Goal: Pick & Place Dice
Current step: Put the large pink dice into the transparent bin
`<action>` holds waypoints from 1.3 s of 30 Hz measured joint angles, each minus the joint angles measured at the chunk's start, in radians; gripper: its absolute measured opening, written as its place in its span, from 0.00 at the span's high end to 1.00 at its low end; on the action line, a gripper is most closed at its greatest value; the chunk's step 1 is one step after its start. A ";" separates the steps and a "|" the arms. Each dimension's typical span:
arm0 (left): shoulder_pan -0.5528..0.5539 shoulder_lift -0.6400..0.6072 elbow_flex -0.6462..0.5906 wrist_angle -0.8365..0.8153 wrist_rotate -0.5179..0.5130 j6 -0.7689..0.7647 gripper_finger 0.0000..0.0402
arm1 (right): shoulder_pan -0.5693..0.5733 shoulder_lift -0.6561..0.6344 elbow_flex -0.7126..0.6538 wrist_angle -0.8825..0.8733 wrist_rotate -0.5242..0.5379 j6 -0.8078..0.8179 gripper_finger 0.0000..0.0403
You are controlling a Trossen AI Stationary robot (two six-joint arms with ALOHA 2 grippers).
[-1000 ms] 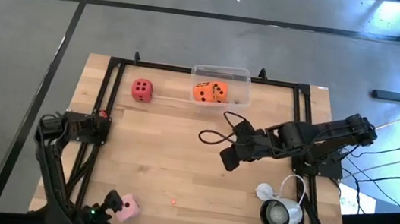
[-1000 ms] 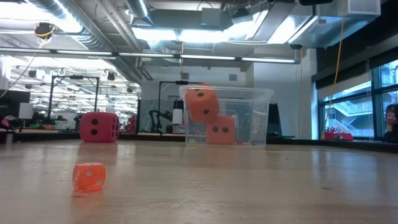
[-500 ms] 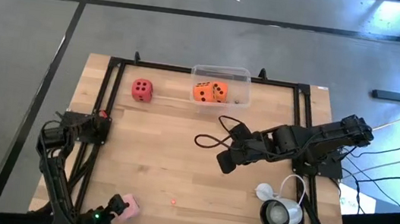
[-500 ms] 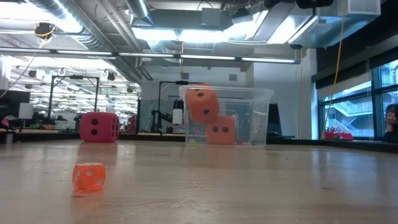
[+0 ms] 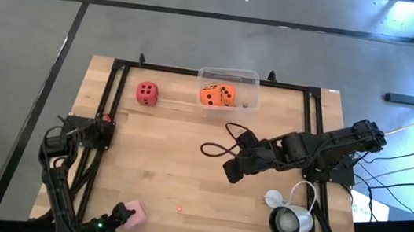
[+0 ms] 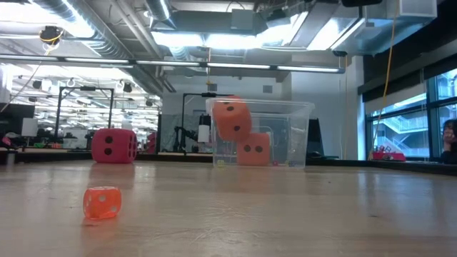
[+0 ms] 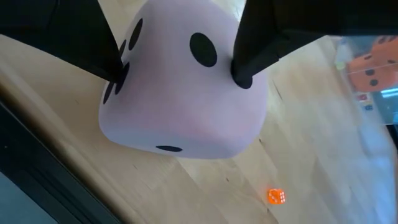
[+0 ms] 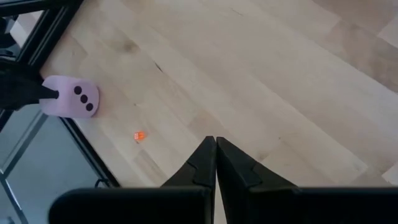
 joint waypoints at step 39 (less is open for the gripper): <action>0.175 0.068 0.274 -0.136 0.031 -0.659 0.69 | 0.157 0.000 0.000 0.019 0.046 -0.030 0.97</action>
